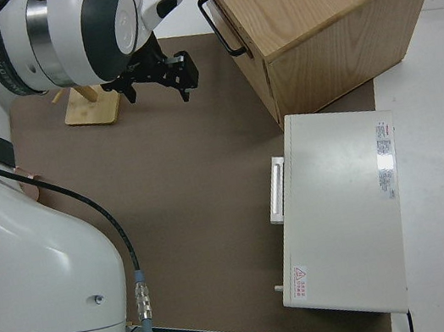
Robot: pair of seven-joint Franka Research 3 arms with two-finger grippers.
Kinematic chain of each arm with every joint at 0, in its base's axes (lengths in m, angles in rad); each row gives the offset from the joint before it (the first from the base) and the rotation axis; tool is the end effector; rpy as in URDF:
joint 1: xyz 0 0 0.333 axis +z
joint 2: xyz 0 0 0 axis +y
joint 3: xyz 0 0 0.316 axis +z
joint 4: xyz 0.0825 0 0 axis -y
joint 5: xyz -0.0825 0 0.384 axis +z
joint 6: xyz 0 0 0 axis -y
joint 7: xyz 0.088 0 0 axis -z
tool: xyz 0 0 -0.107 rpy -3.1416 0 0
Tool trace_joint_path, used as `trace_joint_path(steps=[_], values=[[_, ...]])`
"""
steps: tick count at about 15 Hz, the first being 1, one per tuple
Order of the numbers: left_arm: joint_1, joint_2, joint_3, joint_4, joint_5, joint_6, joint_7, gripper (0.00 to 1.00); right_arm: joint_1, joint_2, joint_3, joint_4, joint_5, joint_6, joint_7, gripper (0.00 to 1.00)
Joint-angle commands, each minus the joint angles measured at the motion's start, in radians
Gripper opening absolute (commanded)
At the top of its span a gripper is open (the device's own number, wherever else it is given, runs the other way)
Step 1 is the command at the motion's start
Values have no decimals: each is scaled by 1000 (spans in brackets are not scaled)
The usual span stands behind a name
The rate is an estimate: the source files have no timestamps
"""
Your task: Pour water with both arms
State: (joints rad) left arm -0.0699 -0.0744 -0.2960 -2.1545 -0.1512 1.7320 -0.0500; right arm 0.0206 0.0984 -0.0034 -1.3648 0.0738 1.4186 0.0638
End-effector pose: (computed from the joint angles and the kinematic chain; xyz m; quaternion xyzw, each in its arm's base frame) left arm 0.4440 -0.1862 0.4075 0.9746 -0.1276 -0.1827 0.0235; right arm 0.5689 0.0187 0.6521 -0.9989 0.0185 0.0237 0.0355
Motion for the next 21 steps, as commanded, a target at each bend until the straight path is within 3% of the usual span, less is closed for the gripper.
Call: trace_joint_path(steps=[1, 11, 21], values=[[-10, -7, 6, 25, 12, -35, -13, 29, -5, -17, 0, -23, 20, 2, -21, 994], [-10, -25, 6, 8, 10, -28, -5, 24, -5, -17, 0, -23, 20, 2, -21, 994], [-8, -248, 15, -241, -56, 239, 30, 24, -5, -17, 0, -23, 20, 2, -21, 994]])
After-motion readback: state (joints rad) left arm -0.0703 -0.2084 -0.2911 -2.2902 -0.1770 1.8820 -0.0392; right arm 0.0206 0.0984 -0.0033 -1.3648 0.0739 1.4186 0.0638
